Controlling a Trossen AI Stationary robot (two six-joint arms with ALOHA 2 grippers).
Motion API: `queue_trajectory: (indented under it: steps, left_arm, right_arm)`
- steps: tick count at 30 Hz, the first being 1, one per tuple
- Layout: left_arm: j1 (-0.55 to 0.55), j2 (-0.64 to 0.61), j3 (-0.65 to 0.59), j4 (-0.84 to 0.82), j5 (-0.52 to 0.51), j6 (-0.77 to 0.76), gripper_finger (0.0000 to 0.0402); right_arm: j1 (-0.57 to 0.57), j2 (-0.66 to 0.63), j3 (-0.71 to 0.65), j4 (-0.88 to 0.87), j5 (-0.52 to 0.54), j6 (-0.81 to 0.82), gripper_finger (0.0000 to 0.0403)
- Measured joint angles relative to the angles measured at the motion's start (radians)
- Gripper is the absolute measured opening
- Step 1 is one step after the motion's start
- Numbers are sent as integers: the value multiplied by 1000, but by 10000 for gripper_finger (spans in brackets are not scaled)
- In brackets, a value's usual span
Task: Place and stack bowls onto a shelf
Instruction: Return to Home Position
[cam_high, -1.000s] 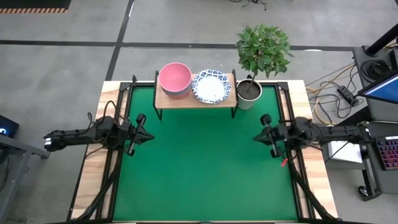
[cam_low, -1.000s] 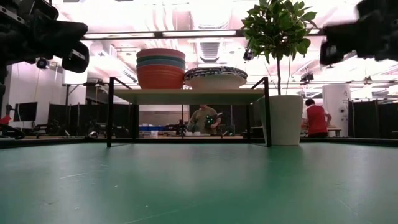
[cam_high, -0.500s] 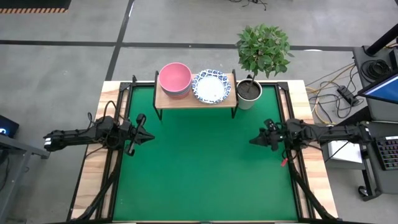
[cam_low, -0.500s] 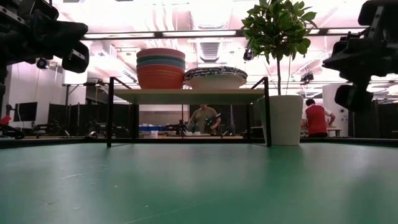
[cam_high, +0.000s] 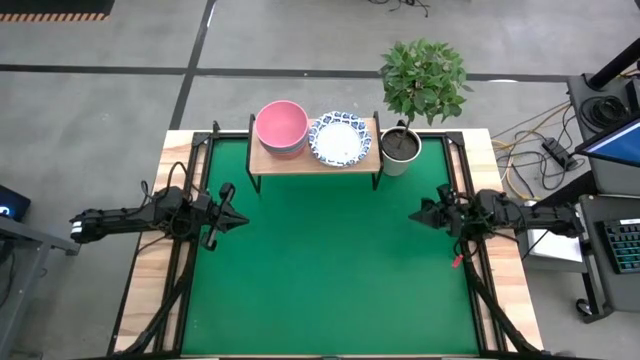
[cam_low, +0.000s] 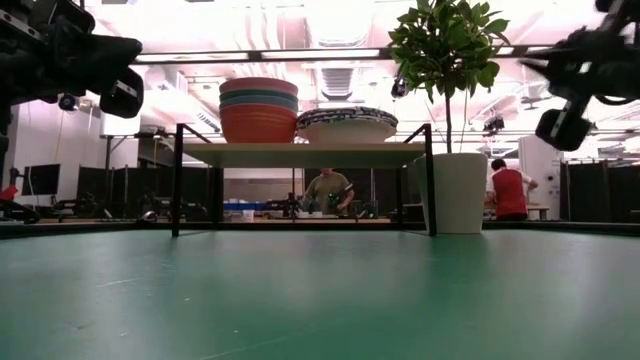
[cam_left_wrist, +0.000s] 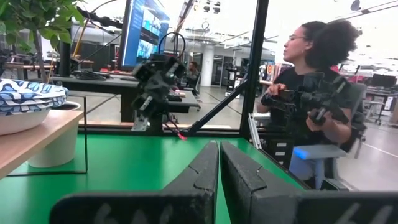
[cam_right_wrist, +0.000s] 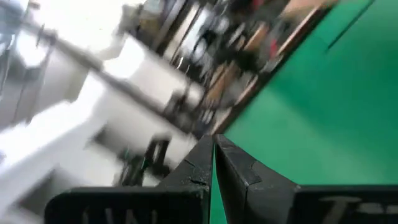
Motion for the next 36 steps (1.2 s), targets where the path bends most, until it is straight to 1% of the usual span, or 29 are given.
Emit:
queue_trajectory:
  steps: [2, 3, 5, 11, 20, 36]
  left_arm:
    - [0, 0, 2, -3, 0, 0, 0]
    - [0, 1, 4, -3, 0, 0, 0]
    - [0, -1, 5, -3, 0, 0, 0]
    - [0, 0, 6, -4, 0, 0, 0]
    - [0, 1, 8, -5, 0, 0, 0]
    - [0, 1, 9, -5, 0, 0, 0]
  right_arm:
    - [-1, 0, 0, -43, 142, 64, 9]
    - [-2, 0, 0, -69, 191, 90, 9]
    - [-1, 0, 1, -66, 236, 97, 9]
    - [-1, 2, 1, -59, 240, 50, 9]
    - [-1, 29, 1, -60, 240, 50, 9]
    - [-1, 30, 2, -61, 239, 50, 9]
